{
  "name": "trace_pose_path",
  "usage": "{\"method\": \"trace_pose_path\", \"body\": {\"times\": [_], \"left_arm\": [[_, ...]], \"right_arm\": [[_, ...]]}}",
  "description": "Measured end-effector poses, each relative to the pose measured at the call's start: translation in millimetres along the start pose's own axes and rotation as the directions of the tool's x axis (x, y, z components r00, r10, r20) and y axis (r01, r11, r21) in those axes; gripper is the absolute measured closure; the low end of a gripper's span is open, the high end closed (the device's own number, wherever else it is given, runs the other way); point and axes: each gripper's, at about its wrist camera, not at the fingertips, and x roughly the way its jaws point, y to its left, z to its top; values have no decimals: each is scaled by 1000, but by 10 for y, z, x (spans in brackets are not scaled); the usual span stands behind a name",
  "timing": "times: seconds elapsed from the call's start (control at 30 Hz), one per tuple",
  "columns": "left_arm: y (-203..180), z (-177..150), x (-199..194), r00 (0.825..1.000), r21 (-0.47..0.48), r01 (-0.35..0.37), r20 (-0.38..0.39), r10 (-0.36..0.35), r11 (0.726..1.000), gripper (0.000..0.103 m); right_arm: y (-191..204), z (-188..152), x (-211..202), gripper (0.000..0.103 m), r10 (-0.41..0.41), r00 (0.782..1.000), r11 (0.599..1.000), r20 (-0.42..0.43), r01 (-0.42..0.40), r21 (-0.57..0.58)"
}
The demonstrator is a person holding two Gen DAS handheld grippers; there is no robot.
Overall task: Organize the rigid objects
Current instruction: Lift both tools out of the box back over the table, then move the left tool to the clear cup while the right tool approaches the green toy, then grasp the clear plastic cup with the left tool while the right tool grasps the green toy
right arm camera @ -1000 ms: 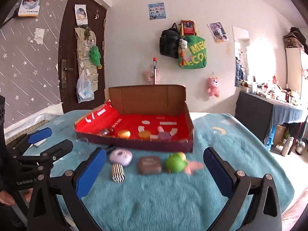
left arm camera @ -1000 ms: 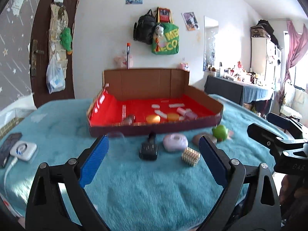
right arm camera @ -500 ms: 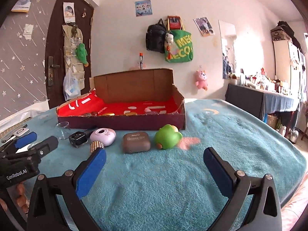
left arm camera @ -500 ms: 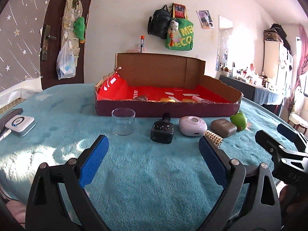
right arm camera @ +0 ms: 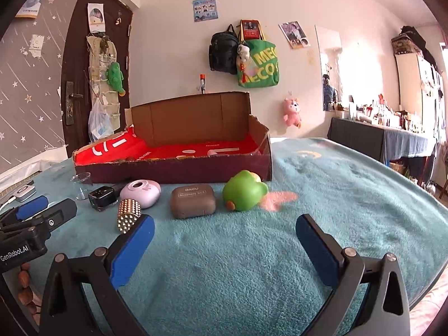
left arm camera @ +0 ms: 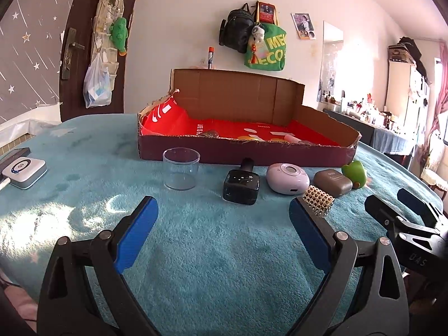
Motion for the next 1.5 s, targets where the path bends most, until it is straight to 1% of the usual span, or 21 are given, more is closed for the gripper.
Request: {"method": "trace_pose_path", "body": {"times": [0.27,0.4,0.47,0.57,0.63,0.77,0.83,0.9,1.03,1.2,1.27,1.3,1.33,1.4,1.43,1.47,1.5], "left_arm": [[3,24,27,1000,-4,8,-2,-8,1000,7],[-7,107,33,1000,7,0,-5,0,1000,7],[-10,166,50,1000,20,-14,-7,14,1000,7],[38,254,90,1000,14,-25,-11,25,1000,7],[81,319,133,999,1,-25,-31,25,1000,7],[148,436,214,997,-2,-30,-67,29,1000,7],[178,488,256,995,9,-40,-89,41,999,7],[218,530,297,993,16,-42,-113,44,999,7],[342,615,419,983,13,-42,-180,44,999,7],[426,657,602,966,43,-45,-253,55,998,8],[447,653,674,958,45,-41,-281,52,998,8],[454,653,706,955,42,-34,-292,45,999,8],[460,655,731,952,41,-27,-302,38,999,10],[459,668,782,949,46,-18,-314,31,999,19],[456,672,815,945,53,-13,-325,30,999,21],[457,674,845,942,56,-12,-334,30,998,27],[460,674,880,938,57,-11,-345,30,998,35]], "right_arm": [[-15,-15,16,0,7,1000,1000,0,-7,3],[-38,18,40,0,11,1000,1000,-11,-11,13],[-46,54,56,0,13,1000,1000,-22,-13,18],[-62,107,61,0,24,999,999,-27,-24,31],[-63,142,58,0,29,999,999,-26,-28,29],[-70,287,92,0,11,999,1000,-31,-11,16],[-99,354,133,0,16,999,1000,-51,-14,26],[-153,437,209,0,12,995,999,-96,-8,47],[-291,557,381,0,12,980,996,-196,5,90],[-510,628,610,0,21,949,987,-314,29,155],[-573,628,708,0,35,932,985,-361,30,172],[-582,619,738,1,42,925,984,-377,26,174],[-590,611,772,6,49,918,984,-394,23,175],[-591,595,829,9,63,906,985,-419,12,174],[-583,585,863,10,77,898,984,-434,2,178],[-576,583,894,11,82,892,984,-444,-2,178],[-566,581,915,14,84,888,985,-452,-4,174]]}}
